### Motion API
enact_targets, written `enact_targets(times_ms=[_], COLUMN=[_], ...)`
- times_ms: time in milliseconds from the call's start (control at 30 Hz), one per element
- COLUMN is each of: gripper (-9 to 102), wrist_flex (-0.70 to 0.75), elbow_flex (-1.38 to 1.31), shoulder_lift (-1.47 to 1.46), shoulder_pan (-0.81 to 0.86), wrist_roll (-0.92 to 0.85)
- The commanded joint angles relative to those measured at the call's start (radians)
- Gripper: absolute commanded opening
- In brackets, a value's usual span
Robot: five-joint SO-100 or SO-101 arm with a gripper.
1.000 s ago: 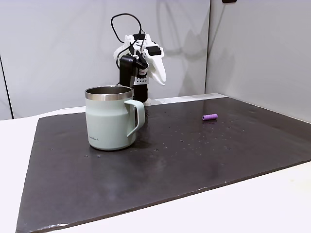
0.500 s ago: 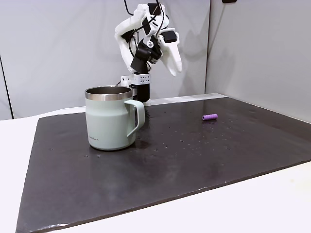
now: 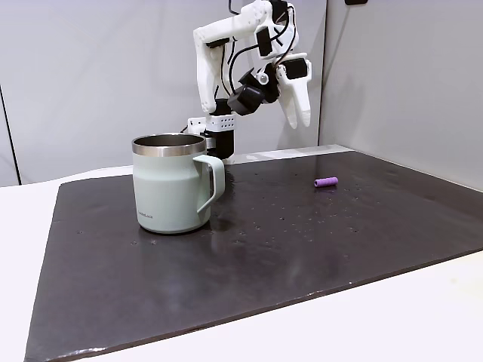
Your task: Grasp a pengrip and put it in the cup.
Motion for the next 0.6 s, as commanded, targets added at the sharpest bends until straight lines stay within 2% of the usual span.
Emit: enact_targets(times_ms=[0, 333, 567], gripper=[20, 22, 22], wrist_flex=[0.005, 0.003, 0.005], elbow_flex=[-0.149, -0.245, -0.261], shoulder_lift=[-0.077, -0.275, -0.371], shoulder_pan=[-0.031, -0.107, -0.103], wrist_roll=[0.012, 0.015, 0.044])
